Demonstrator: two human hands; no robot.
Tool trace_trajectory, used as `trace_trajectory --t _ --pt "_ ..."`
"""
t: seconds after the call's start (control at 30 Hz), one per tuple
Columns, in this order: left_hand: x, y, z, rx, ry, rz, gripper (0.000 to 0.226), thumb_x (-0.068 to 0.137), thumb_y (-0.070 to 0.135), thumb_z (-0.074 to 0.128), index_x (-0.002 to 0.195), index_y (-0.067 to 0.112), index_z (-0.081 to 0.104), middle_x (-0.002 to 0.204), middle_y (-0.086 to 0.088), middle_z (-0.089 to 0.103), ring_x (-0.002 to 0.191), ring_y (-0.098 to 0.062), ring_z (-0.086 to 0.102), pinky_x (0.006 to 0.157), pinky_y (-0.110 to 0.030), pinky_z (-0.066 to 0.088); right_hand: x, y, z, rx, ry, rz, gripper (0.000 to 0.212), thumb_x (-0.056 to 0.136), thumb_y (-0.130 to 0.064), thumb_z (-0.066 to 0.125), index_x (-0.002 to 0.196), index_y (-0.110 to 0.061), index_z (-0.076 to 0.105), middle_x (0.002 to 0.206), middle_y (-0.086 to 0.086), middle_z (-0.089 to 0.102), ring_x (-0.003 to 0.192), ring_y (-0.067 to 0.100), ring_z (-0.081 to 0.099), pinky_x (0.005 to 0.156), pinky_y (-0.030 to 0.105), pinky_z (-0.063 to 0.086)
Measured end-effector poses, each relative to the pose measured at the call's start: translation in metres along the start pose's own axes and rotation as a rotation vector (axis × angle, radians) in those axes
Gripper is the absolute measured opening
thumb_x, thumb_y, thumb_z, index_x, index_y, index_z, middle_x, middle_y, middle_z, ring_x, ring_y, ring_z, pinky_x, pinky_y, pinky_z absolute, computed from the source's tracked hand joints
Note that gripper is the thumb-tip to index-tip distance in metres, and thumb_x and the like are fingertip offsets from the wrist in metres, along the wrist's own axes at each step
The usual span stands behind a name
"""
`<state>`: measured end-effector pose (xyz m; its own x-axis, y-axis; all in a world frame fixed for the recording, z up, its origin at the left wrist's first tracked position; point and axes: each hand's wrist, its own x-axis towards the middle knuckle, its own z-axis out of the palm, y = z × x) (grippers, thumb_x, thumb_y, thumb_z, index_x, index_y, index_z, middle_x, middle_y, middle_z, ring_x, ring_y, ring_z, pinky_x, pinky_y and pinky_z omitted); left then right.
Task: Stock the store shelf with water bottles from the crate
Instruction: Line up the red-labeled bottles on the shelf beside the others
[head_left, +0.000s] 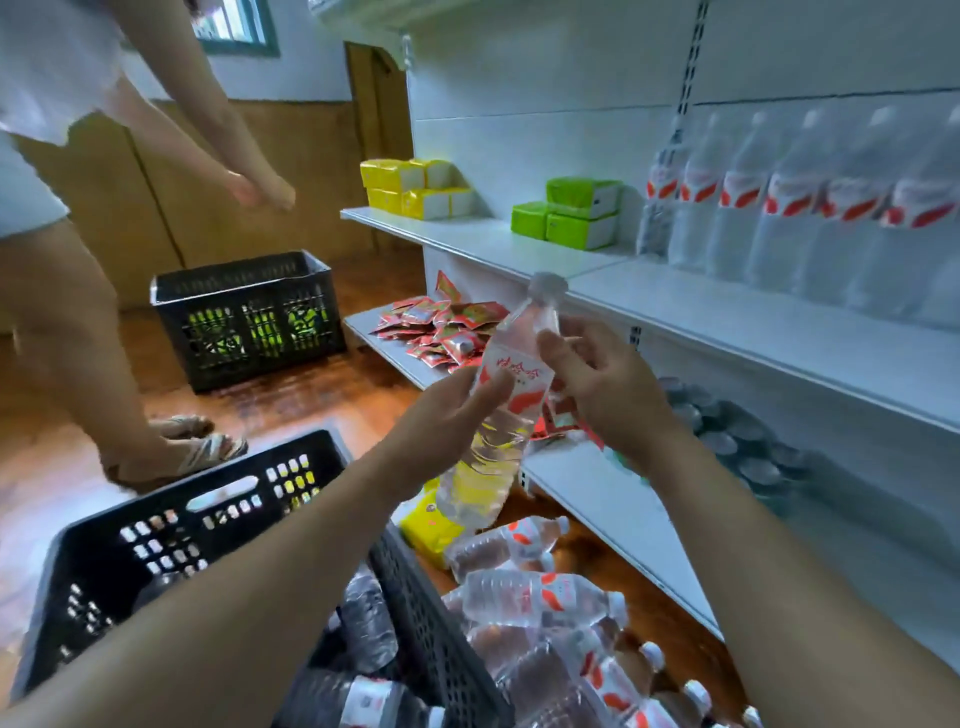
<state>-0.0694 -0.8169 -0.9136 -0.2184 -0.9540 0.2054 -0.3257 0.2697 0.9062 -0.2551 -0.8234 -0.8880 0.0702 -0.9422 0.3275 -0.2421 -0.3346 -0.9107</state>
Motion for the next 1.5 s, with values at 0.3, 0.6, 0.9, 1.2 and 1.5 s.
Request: trace_trajectory --t 0.3,0.6,0.9,1.2,1.5 --pt "0.077 0.082 0.06 -0.288 0.15 0.195 0.035 0.095 0.061 0.049 0.096 0.035 0.072 0.095 0.014 0.076 0.093 -0.002 0.071 0.085 -0.028 0.054 -0.002 -0.003 -0.051 -0.33 -0.007 -0.011 0.077 0.078 -0.059 0.071 0.141 -0.056 0.027 0.124 -0.017 0.066 0.111 0.009 0.065 0.1 0.045 0.05" --pt "0.163 0.102 0.087 -0.229 -0.015 0.277 0.028 0.1 0.056 0.042 0.12 0.044 0.058 0.123 0.016 0.067 0.121 -0.009 0.059 0.11 -0.043 0.042 0.058 0.001 -0.093 -0.553 0.309 -0.002 0.082 0.089 -0.04 0.072 0.151 -0.031 0.019 0.136 0.012 0.06 0.121 0.031 0.058 0.094 0.036 0.045" --pt "0.253 0.064 0.097 -0.037 -0.009 0.247 0.042 0.105 0.02 0.044 0.143 0.038 0.049 0.128 0.008 0.064 0.115 -0.017 0.059 0.097 -0.036 0.046 0.147 0.04 -0.105 -0.562 0.405 0.081 0.083 0.09 -0.036 0.071 0.152 -0.029 0.016 0.143 0.01 0.055 0.128 0.031 0.053 0.1 0.036 0.043" --pt "0.33 0.026 0.108 0.067 0.044 0.234 0.045 0.106 0.021 0.041 0.147 0.037 0.044 0.139 0.005 0.058 0.128 -0.012 0.05 0.097 -0.025 0.036 0.225 0.092 -0.11 -0.647 0.426 0.166 0.094 0.09 -0.042 0.069 0.159 -0.019 0.008 0.152 0.011 0.043 0.138 0.029 0.042 0.109 0.039 0.037" --pt "0.389 -0.01 0.124 -0.166 -0.017 0.106 0.051 0.106 0.022 0.04 0.154 0.035 0.029 0.156 -0.002 0.038 0.142 -0.02 0.039 0.117 -0.048 0.033 0.299 0.115 -0.119 -0.728 0.481 0.254 0.083 0.082 -0.052 0.075 0.142 -0.011 0.035 0.14 0.015 0.055 0.127 0.038 0.051 0.102 0.044 0.046"
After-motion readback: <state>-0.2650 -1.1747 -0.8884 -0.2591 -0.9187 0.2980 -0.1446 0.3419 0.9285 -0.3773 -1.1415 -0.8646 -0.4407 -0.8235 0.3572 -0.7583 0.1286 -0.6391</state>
